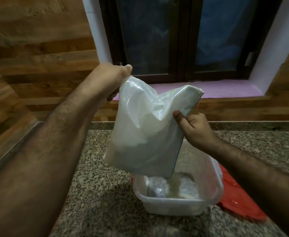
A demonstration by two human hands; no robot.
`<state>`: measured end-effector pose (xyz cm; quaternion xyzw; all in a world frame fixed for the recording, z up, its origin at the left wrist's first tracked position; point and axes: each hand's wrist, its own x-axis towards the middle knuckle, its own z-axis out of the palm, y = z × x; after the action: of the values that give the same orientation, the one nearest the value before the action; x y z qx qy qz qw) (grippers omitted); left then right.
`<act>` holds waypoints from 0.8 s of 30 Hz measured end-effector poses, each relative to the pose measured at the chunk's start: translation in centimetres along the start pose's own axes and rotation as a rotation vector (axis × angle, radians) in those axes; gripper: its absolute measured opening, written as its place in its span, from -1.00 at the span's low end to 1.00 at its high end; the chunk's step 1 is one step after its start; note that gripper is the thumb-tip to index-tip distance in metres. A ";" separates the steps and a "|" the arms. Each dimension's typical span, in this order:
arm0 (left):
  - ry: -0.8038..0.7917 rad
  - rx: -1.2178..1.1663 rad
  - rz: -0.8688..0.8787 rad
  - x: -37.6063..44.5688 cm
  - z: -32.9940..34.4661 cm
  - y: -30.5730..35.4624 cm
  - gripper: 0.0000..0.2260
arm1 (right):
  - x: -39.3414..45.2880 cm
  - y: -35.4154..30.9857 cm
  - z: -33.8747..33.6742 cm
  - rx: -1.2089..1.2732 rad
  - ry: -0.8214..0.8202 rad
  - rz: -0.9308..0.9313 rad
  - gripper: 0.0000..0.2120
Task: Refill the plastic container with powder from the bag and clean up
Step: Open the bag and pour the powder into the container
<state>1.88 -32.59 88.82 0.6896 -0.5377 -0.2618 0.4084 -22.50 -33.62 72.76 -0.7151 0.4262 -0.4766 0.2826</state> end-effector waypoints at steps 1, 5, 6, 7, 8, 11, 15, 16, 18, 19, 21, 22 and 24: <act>0.003 0.020 0.000 0.1 0.4 0.2 -0.60 | -0.2 0.5 -0.1 -0.035 0.025 -0.015 -0.52; 0.024 0.069 0.018 0.0 1.8 1.0 -0.60 | -1.4 2.1 -0.5 -0.090 0.072 -0.025 -0.42; 0.026 0.071 0.021 -0.1 2.1 1.2 -0.60 | -1.7 2.5 -0.6 -0.084 0.086 -0.019 -0.42; 0.022 0.071 0.023 -0.1 2.4 1.3 -0.60 | -2.0 3.0 -0.7 -0.073 0.102 -0.006 -0.43; 0.017 0.075 0.026 -0.3 2.7 1.4 -0.61 | -2.3 3.4 -0.7 -0.054 0.114 0.015 -0.40; -0.007 0.088 0.031 -0.4 3.7 1.7 -0.66 | -3.3 4.7 -0.9 -0.014 0.119 0.066 -0.27; -0.010 0.109 0.023 -0.4 5.0 2.1 -0.66 | -4.4 5.1 -1.7 0.077 0.116 0.179 -0.56; -0.009 0.126 0.030 -0.5 5.3 2.2 -0.67 | -4.7 5.1 -1.8 0.102 0.107 0.200 -0.64; -0.009 0.151 0.053 -0.6 6.0 2.4 -0.71 | -5.1 5.7 -2.1 0.115 0.094 0.215 -0.66; -0.014 0.161 0.065 -0.7 6.3 2.5 -0.74 | -5.4 6.0 -2.2 0.102 0.087 0.222 -0.68; -0.025 0.177 0.083 -0.9 6.9 2.7 -0.75 | -5.9 6.2 -2.7 0.082 0.083 0.246 -0.74; -0.031 0.187 0.090 -1.0 7.2 2.8 -0.75 | -6.1 6.3 -2.9 0.068 0.078 0.261 -0.74; -0.041 0.217 0.113 -1.1 7.7 3.0 -0.76 | -6.5 6.8 -3.1 0.046 0.047 0.306 -0.73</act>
<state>-6.11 -33.98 87.18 0.6930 -0.6091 -0.1927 0.3340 -28.88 -31.15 65.61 -0.6239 0.5257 -0.4541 0.3580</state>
